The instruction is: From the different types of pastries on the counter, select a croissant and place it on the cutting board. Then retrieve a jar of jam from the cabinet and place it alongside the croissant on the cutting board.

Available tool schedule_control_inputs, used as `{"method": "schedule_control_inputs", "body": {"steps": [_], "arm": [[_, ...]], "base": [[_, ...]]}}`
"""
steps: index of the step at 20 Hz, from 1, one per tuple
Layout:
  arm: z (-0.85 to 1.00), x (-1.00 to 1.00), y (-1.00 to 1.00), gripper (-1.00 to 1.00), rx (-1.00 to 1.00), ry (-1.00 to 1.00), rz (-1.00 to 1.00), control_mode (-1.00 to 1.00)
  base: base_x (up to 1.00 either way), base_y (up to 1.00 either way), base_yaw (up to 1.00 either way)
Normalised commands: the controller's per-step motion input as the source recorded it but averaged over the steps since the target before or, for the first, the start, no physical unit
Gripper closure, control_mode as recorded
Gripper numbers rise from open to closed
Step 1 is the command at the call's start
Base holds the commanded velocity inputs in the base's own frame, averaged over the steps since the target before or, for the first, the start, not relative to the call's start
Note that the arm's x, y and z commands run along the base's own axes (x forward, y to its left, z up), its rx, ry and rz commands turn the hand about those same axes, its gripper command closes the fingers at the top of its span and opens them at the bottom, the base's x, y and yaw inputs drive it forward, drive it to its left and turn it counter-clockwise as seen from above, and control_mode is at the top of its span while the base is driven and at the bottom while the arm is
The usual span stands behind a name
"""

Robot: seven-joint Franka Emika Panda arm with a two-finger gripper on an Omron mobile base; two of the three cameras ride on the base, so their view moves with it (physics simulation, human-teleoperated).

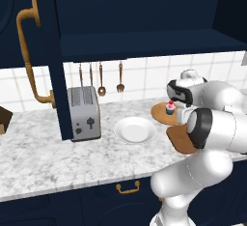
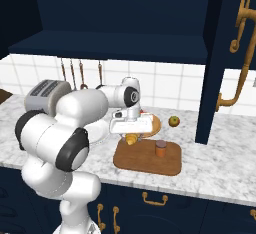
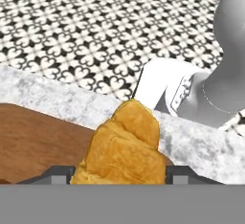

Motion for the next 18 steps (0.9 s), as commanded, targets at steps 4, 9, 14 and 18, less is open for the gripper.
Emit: {"method": "schedule_control_inputs", "body": {"steps": [4,9,14,18], "arm": [[-0.01,0.00,-0.01,1.00,0.00,-0.24,-0.01,-1.00],[-0.14,0.00,-0.02,1.00,0.00,-0.13,0.00,-1.00],[-0.20,0.00,-0.09,1.00,0.00,-0.06,0.00,-1.00],[-0.23,0.00,-0.09,1.00,0.00,-0.04,0.00,-1.00]], "base": [[0.00,0.00,0.00],[0.00,0.00,0.00],[0.00,0.00,0.00],[0.00,0.00,0.00]]}}
